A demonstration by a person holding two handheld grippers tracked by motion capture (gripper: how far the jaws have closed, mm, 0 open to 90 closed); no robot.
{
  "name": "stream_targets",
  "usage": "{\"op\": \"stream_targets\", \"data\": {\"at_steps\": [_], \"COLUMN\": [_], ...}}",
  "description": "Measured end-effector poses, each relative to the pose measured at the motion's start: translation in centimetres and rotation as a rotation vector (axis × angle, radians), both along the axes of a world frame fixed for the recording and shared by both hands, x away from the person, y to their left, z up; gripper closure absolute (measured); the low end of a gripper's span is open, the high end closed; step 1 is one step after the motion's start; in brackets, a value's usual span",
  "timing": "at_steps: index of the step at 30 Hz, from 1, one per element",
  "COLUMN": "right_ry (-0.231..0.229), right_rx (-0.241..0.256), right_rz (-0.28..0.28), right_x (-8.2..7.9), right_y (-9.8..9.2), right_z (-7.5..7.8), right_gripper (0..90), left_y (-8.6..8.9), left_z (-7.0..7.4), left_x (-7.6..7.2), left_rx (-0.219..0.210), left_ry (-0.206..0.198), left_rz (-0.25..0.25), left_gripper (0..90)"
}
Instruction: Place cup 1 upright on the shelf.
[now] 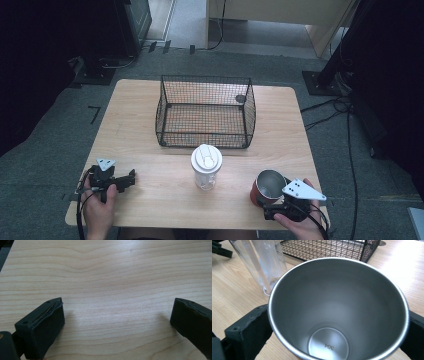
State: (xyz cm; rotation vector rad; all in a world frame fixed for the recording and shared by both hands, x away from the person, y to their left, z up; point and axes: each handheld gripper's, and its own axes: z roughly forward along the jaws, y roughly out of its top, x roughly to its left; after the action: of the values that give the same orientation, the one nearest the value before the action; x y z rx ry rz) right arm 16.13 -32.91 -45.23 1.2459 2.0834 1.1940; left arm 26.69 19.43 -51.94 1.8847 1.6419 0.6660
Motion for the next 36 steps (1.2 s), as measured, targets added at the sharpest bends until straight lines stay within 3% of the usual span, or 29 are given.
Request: {"op": "stream_targets", "data": {"at_steps": [8, 21, 30, 36], "right_ry": [-0.024, -0.077, -0.12, -0.175], "right_rx": [-0.024, -0.044, -0.012, 0.013], "right_rz": [-0.024, -0.056, -0.073, -0.081], "right_x": [0.1, 0.1, 0.6, 1.1], "right_y": [0.4, 1.4, 2.3, 3.1], "right_z": [-0.4, -0.5, 0.2, 1.0], "right_gripper": [6.7, 7.9, 8.0, 8.0], "left_y": [0.0, 0.0, 0.0, 0.0], "left_z": [0.0, 0.0, 0.0, 0.0], "left_x": [0.0, 0.0, 0.0, 0.0], "left_rx": [0.0, 0.001, -0.001, 0.0], "left_ry": [-0.001, -0.001, -0.001, 0.0], "left_rz": [0.001, 0.0, 0.001, 0.001], "left_gripper": [0.0, 0.0, 0.0, 0.0]}}
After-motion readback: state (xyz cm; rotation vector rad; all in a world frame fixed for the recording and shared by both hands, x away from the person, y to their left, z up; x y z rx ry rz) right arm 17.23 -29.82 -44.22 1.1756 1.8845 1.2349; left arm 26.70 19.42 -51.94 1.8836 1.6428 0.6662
